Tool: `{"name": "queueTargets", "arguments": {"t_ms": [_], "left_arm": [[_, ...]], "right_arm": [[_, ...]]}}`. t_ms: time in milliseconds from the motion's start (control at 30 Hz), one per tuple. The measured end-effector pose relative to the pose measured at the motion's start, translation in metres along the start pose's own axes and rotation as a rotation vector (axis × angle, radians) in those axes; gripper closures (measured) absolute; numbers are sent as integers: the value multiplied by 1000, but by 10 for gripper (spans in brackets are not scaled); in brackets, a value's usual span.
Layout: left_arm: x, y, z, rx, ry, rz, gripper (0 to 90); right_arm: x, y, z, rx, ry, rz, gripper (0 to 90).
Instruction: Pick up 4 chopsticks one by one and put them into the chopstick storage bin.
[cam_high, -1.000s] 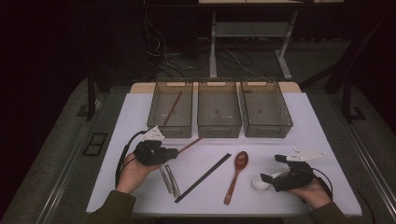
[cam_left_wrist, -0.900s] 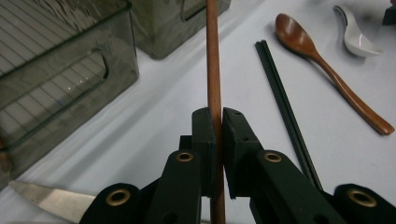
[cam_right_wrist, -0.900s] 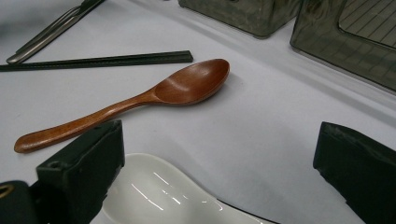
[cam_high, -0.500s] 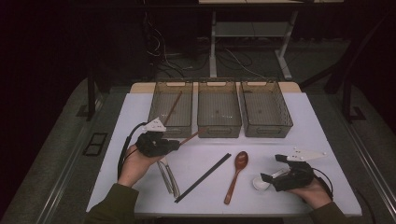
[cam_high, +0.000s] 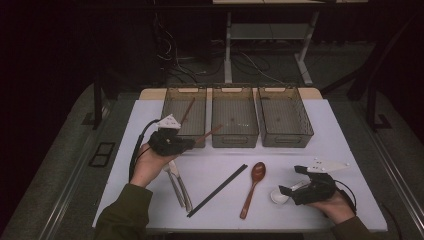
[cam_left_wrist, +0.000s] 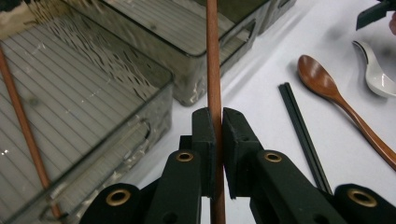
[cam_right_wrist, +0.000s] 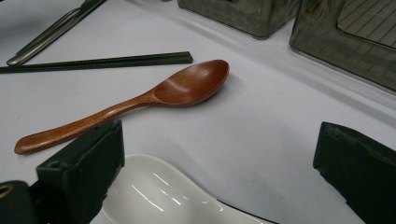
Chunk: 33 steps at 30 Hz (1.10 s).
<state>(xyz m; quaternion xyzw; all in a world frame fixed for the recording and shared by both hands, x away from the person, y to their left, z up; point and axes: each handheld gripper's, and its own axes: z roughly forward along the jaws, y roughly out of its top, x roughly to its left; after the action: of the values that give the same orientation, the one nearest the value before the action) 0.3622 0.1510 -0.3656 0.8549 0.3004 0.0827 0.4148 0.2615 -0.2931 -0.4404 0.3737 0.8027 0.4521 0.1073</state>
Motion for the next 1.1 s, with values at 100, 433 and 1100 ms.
{"name": "queueTargets", "arguments": {"t_ms": [100,433,1100], "left_arm": [[4,6,0,-2,11,-1,830],[22,25,3,-17,45,-23,829],[68,53,15,-27,141,-84,829]], "right_arm": [[0,0,0,0,2,-1,18],[0,0,0,0,2,2,18],[-1,0,-1,-6,7,8,18]]}}
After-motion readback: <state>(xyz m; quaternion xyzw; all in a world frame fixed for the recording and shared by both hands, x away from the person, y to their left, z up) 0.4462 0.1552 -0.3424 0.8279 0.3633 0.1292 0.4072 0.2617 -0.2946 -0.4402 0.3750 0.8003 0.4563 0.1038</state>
